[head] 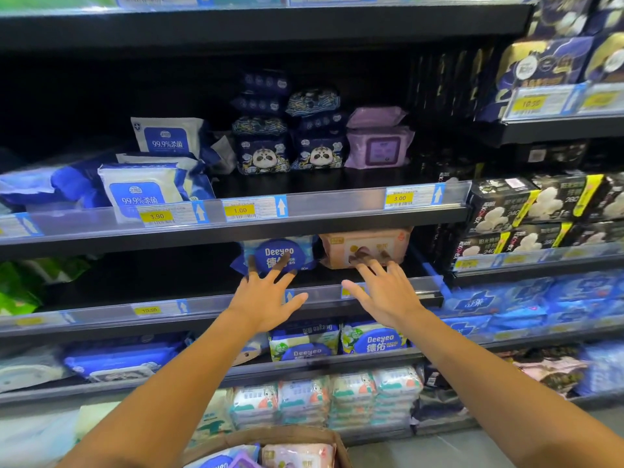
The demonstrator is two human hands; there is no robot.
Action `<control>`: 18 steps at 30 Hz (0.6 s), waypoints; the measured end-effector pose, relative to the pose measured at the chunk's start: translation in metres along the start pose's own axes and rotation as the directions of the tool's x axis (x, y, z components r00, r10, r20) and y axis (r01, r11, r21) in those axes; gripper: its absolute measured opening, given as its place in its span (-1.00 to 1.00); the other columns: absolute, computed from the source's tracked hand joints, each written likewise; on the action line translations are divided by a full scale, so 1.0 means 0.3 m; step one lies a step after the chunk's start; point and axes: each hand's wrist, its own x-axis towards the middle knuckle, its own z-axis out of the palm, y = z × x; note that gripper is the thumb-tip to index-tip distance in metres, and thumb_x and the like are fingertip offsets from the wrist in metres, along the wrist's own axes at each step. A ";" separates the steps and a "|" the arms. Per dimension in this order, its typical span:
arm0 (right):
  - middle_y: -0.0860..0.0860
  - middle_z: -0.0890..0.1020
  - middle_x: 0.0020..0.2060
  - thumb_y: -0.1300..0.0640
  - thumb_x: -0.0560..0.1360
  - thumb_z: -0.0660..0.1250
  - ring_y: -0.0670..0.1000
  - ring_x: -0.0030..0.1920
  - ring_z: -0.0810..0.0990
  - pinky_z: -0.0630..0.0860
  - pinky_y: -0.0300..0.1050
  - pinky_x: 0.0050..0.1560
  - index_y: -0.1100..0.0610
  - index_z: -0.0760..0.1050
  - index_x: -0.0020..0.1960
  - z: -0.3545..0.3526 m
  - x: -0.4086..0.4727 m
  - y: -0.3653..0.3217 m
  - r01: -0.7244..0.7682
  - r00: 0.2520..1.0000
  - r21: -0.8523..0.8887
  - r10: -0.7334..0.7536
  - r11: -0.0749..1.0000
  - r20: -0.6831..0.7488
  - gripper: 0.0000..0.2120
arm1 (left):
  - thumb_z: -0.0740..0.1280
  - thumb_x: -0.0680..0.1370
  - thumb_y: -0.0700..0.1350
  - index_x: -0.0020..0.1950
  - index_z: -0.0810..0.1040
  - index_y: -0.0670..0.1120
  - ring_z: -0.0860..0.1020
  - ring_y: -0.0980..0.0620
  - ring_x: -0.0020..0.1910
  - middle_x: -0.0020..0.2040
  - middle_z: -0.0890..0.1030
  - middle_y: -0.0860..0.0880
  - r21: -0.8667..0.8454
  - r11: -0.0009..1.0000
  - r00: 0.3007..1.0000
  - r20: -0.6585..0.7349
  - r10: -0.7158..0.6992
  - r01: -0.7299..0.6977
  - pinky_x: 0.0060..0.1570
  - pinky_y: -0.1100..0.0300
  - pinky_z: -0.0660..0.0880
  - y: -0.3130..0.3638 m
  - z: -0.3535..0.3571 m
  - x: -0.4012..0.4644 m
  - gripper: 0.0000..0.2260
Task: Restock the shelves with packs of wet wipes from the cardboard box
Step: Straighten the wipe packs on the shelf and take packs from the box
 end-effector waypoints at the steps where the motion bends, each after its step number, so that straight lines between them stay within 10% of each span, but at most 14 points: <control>1: 0.06 0.43 0.44 -0.43 0.49 -0.34 0.28 0.30 0.43 0.29 0.13 0.40 0.05 0.34 0.49 -0.001 0.011 0.003 -0.014 1.000 0.023 0.014 1.000 0.009 -0.12 | -0.09 0.58 0.40 0.62 0.02 0.15 -0.10 -0.45 0.54 0.63 -0.18 0.12 -0.012 1.000 1.000 0.006 -0.004 0.004 0.45 -0.23 0.22 -0.004 -0.001 0.010 -0.35; 12: 0.04 0.37 0.48 -0.23 0.64 0.08 0.12 0.49 0.27 0.18 0.03 0.51 0.09 0.26 0.55 -0.078 -0.121 -0.036 0.088 0.995 0.170 -0.078 0.981 -0.067 -0.40 | -0.10 0.58 0.33 0.59 0.20 -0.01 0.30 -0.23 0.45 0.52 0.33 -0.08 0.003 0.999 0.992 -0.122 0.042 -0.042 0.42 -0.05 0.30 -0.042 -0.049 -0.114 -0.32; 18: 0.03 0.34 0.51 -0.18 0.64 0.10 0.09 0.53 0.25 0.15 0.04 0.56 0.12 0.28 0.54 -0.104 -0.371 -0.143 0.194 0.981 0.251 -0.185 0.948 -0.058 -0.42 | 0.35 0.57 -0.02 0.41 0.48 -0.14 0.47 -0.15 0.34 0.35 0.53 -0.11 -0.158 0.965 0.913 -0.386 0.136 -0.211 0.28 -0.05 0.50 -0.024 -0.025 -0.401 -0.57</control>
